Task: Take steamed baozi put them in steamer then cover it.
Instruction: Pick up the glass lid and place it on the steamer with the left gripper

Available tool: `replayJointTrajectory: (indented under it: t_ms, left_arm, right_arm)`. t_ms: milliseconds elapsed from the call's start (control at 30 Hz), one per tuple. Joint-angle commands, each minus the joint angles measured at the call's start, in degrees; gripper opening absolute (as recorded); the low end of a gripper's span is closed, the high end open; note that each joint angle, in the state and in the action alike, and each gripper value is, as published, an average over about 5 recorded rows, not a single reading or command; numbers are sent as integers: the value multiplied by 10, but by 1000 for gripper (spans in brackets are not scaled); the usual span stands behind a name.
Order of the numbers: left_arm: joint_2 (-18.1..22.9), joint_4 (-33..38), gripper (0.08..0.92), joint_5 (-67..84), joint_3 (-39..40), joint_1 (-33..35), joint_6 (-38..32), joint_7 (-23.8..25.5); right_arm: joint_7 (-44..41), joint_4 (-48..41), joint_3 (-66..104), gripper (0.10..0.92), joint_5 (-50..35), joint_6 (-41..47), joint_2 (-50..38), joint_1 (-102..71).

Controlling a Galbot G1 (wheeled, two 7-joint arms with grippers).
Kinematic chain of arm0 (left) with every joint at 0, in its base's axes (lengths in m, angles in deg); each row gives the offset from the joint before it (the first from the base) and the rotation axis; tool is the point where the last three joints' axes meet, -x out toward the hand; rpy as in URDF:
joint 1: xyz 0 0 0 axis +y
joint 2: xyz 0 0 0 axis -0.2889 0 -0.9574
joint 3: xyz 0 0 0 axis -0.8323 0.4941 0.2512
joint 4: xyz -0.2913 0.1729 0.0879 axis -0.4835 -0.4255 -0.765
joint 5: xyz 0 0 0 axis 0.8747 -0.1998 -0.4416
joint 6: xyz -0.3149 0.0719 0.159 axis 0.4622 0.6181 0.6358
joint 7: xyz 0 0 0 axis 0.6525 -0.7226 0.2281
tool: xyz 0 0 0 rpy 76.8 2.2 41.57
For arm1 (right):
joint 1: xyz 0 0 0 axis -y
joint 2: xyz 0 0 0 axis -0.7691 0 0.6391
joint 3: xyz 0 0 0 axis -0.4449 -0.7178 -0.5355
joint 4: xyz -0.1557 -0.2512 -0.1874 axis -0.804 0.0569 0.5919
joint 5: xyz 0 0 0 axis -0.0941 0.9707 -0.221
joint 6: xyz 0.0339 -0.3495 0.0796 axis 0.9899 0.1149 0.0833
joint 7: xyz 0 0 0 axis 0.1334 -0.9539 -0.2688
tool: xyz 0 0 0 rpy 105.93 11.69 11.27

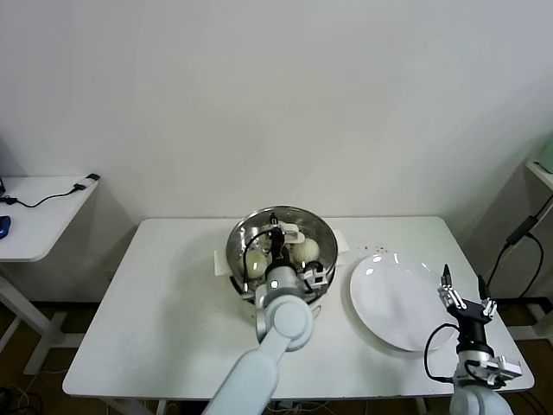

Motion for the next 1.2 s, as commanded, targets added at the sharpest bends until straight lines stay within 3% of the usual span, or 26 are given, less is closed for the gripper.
replayJointTrajectory:
  t_ms: [33, 833, 933, 1200]
  left_arm:
    - [28, -1, 164, 2, 0, 0, 28, -2]
    - [28, 15, 169, 38, 3, 24, 11, -43]
    - [28, 37, 217, 42, 10, 34, 9, -42]
    - [28, 119, 446, 42, 22, 83, 7, -33]
  right_arm:
    - [0, -2, -1, 823, 1, -1, 1, 0]
    - [0, 0, 1, 823, 13, -3, 4, -2]
    - [0, 1, 1, 823, 14, -3, 5, -2]
    - [0, -1, 3, 823, 14, -3, 4, -1]
